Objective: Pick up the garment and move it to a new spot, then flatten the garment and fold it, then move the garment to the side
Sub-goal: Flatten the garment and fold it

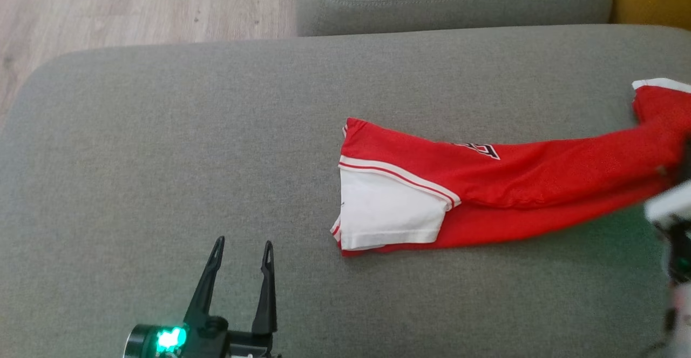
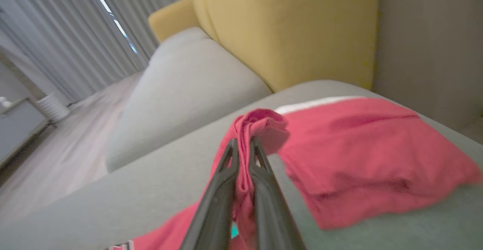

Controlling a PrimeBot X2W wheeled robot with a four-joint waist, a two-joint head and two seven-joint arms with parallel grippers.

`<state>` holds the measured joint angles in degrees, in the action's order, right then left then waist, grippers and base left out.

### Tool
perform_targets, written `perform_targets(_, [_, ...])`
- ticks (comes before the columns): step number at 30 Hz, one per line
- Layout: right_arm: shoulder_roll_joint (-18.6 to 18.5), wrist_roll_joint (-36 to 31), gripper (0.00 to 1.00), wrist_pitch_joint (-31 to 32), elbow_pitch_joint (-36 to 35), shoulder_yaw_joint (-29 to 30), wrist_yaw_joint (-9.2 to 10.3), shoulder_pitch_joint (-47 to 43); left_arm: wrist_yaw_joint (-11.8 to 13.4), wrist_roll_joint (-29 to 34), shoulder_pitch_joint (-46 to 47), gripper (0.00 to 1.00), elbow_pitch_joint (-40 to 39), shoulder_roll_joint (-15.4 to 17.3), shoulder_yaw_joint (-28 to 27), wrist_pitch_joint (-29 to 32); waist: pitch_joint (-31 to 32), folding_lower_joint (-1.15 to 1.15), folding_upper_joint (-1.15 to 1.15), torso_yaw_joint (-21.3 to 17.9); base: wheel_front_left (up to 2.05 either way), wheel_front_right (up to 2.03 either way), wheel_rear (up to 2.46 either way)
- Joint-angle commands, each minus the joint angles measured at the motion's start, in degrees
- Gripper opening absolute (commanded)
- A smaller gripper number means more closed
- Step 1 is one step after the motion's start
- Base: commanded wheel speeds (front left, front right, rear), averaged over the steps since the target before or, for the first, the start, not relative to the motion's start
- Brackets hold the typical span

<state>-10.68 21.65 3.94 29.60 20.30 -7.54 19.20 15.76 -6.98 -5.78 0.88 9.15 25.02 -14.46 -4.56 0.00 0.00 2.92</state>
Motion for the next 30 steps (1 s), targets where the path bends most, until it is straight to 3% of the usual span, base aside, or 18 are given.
perform_targets(1, [0.3,0.6,0.00,0.4,-4.5,-3.0,0.05,1.1,-0.3,0.6,0.7,1.00,-1.4,-0.4,-2.4,-0.5,0.3,0.00,0.00,0.0,0.00,0.00,0.00])
perform_targets(7, [5.1,2.7,0.00,3.4,-19.2,-13.8,0.05,-1.4,-2.1,1.3,0.5,1.00,-0.4,-1.0,-2.6,-0.5,1.1,0.00,0.00,1.8,0.00,0.00,0.00])
perform_targets(12, [7.1,3.4,0.00,5.6,-23.5,-23.6,0.05,-2.6,-3.2,1.7,0.5,1.00,0.5,-1.6,-2.8,-0.5,1.4,0.00,0.00,4.8,0.00,0.00,0.00])
perform_targets(17, [7.7,3.0,0.00,6.1,-21.2,-31.3,0.05,-3.0,-4.3,1.9,0.7,1.00,1.0,-2.5,-2.7,-0.5,1.3,0.00,0.00,7.8,0.00,0.00,0.00])
perform_targets(26, [7.8,6.6,0.00,2.9,-12.1,-39.9,0.05,-1.8,-5.4,2.3,1.0,1.00,1.6,-3.5,-3.1,-0.5,0.7,0.00,0.00,11.2,0.00,0.00,0.00])
perform_targets(27, [7.8,7.2,0.04,2.4,-11.0,-41.1,0.05,-1.7,-5.6,2.4,1.0,1.00,1.7,-3.6,-3.2,-0.5,0.6,0.00,0.00,11.4,0.00,0.00,0.00])
perform_targets(28, [7.8,7.8,0.37,1.6,-9.9,-42.1,0.05,-1.6,-5.7,2.4,1.0,1.00,1.8,-3.7,-3.2,-0.5,0.6,0.00,0.00,11.5,0.00,0.00,0.00])
perform_targets(29, [7.8,8.2,1.00,0.4,-8.9,-42.7,0.05,-1.5,-5.8,2.5,1.0,1.00,1.9,-3.8,-3.3,-0.5,0.6,0.00,0.00,11.6,0.00,0.00,0.00])
perform_targets(30, [7.8,8.6,1.00,-1.1,-8.2,-43.1,0.05,-1.4,-5.8,2.5,0.9,1.00,1.9,-3.9,-3.4,-0.5,0.7,0.00,0.00,11.7,0.00,0.00,0.00])
